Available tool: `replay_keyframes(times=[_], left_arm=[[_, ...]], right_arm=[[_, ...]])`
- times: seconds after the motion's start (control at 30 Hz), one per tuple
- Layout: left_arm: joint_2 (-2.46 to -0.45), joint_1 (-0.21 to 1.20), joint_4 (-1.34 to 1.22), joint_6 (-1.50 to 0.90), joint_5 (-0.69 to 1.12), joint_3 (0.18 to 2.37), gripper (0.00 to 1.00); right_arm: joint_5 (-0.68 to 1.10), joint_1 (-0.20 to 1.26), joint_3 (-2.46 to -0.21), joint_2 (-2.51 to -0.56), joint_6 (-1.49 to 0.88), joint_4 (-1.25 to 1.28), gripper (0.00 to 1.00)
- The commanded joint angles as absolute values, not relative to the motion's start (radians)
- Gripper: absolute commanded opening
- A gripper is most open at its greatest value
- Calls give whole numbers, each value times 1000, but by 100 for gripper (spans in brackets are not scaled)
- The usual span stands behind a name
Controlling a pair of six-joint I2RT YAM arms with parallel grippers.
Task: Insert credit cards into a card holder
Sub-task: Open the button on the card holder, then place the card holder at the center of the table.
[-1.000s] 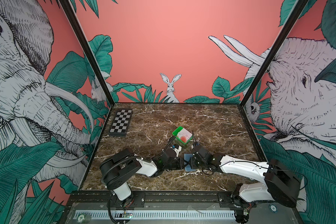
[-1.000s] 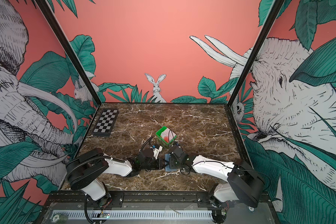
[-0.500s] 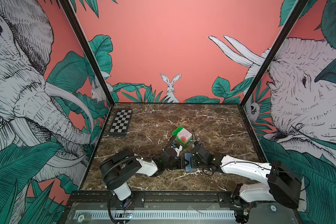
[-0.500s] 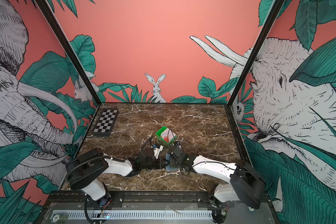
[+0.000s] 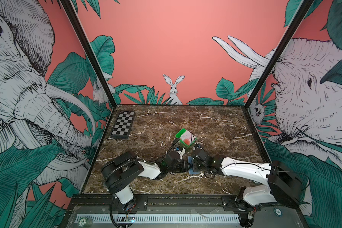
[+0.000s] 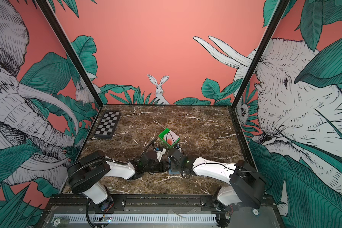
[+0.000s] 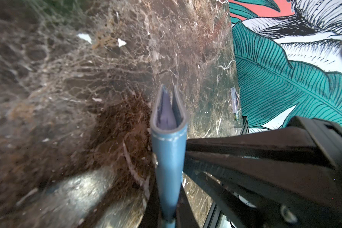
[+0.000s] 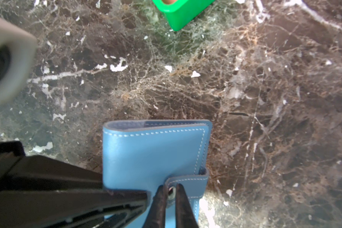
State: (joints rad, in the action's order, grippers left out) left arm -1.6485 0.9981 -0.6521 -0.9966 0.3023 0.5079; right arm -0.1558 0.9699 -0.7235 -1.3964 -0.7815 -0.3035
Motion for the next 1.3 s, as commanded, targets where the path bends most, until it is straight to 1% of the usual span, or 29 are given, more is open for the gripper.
replay_keyframes(times=[0.0, 0.17, 0.37, 0.53, 0.83, 0.9, 0.97, 1.17, 1.27], left_arm=[[-1597, 1004, -636, -979, 315, 525, 0], [-1586, 1003, -616, -976, 310, 528, 0], [-1580, 1003, -590, -973, 303, 533, 0], [-1574, 1003, -538, -972, 261, 523, 0], [-1565, 1003, -524, -983, 232, 506, 1], [-1559, 1001, -501, -985, 216, 502, 4], [-1550, 999, -469, -980, 207, 505, 8], [-1491, 975, -365, -979, 169, 499, 27], [-1450, 961, -312, -968, 164, 498, 37]], right_arm=[[-245, 971, -742, -1403, -784, -353, 5], [-270, 974, -732, -1386, -791, -373, 0], [-287, 973, -718, -1366, -799, -379, 0], [-310, 973, -710, -1337, -805, -382, 0], [-279, 976, -695, -1299, -795, -347, 0], [-277, 980, -695, -1283, -788, -344, 0], [-273, 983, -700, -1268, -780, -350, 0], [-279, 1000, -729, -1234, -769, -390, 0], [-280, 1006, -742, -1220, -766, -398, 0]])
